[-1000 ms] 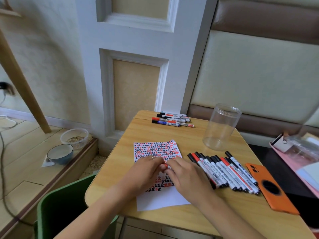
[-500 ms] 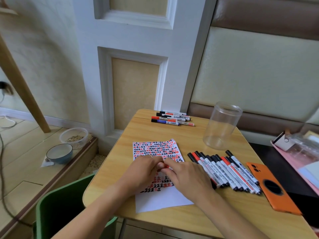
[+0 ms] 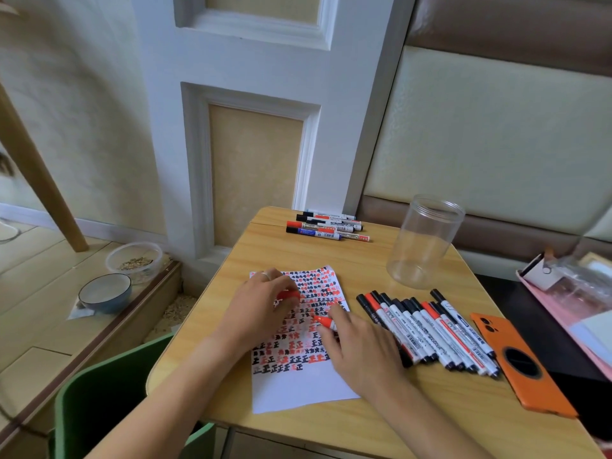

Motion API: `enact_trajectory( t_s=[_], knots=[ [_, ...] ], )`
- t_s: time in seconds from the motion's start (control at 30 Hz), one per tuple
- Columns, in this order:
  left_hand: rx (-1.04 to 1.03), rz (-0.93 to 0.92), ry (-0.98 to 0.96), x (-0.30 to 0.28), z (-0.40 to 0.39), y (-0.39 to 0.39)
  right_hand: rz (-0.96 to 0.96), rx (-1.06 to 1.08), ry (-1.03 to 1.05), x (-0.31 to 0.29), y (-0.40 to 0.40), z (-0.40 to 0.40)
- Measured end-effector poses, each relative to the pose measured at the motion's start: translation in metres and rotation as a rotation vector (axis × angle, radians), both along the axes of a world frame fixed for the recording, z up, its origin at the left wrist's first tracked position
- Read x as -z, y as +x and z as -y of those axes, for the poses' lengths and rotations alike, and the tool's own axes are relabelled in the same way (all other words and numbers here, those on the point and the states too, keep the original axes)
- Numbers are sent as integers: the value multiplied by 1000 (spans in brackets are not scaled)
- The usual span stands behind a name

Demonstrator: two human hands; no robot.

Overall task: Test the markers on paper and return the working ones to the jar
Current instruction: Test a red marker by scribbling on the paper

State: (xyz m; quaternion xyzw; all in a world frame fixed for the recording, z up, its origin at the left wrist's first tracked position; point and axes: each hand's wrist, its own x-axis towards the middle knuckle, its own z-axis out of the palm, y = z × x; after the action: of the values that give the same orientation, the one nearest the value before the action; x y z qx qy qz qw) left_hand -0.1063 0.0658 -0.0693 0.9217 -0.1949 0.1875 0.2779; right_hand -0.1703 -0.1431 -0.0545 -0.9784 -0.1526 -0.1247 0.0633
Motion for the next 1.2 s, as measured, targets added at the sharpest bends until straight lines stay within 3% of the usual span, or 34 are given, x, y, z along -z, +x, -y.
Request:
enact_trajectory(
  t_s=[0.13,0.37,0.63,0.8,0.93,1.2],
  knots=[
    [-6,-17,-10,0,13,8,36,-18,34,5,2,3],
    [158,-8,1,-5,38,12,161,-25,68,15,5,3],
    [249,-103,95,-3,40,9,167,-21,64,16,6,4],
    [117,-107,54,-3,22,2,76,-29,65,9,3,5],
    [-59,-144,188,-3,-6,-5,10,-26,92,2,2,6],
    [-41,-263,304,9,-26,-21,-39,-27,443,-14,-3,12]
  ],
)
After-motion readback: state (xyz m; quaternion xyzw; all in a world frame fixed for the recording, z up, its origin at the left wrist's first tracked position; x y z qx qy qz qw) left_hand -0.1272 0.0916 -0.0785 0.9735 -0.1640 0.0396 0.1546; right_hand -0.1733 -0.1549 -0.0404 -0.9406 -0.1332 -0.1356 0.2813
